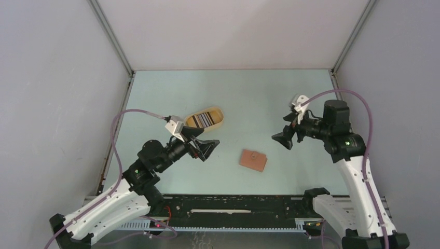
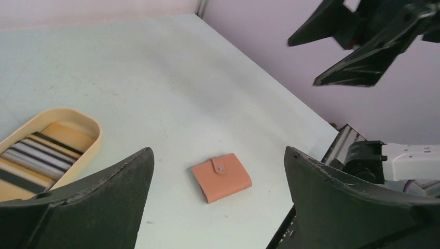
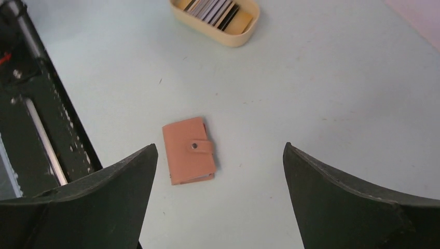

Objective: Put the credit cards into the card holder
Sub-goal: Reset both arms

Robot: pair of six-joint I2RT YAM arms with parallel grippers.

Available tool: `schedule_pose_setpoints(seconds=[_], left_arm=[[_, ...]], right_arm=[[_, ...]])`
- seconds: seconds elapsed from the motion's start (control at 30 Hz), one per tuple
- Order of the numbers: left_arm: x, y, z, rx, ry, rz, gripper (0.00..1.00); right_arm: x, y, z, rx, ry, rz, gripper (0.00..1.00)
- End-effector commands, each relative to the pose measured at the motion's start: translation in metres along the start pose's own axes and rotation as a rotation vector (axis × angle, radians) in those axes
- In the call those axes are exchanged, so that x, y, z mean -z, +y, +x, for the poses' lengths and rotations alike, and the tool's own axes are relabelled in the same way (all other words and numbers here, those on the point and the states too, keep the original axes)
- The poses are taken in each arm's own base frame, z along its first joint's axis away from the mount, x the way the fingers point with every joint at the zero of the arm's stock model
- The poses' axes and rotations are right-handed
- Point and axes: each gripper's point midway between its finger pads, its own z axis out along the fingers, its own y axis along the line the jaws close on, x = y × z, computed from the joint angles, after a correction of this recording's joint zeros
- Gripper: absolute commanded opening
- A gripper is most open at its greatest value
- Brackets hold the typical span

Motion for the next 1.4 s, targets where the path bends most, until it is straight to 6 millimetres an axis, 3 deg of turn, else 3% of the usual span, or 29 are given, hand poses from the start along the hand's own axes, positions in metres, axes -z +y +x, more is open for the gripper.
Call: schedule_pose_setpoints(seconds=[0.0,0.17,0.47,1.37], left_arm=[[0.018,0.006,-0.023,0.003,-0.017,-0.079,1.00],[0.034,0.006,-0.035,0.005,-0.009,-0.108,1.00],[0.052,0.006,-0.053,-0.008,-0.014,-0.150,1.00],[0.056,0.009,-0.055,-0.023,-0.023,-0.162,1.00]], right_arm=[[0.019,-0.007,-0.026,-0.101,-0.113,0.085,1.00],[0.042,-0.037,-0.046,-0.221,-0.172,0.308,1.00],[0.063,-0.019,-0.078,-0.275,-0.244,0.298,1.00],[0.065,-0.002,-0.085,-0.243,-0.258,0.203,1.00]])
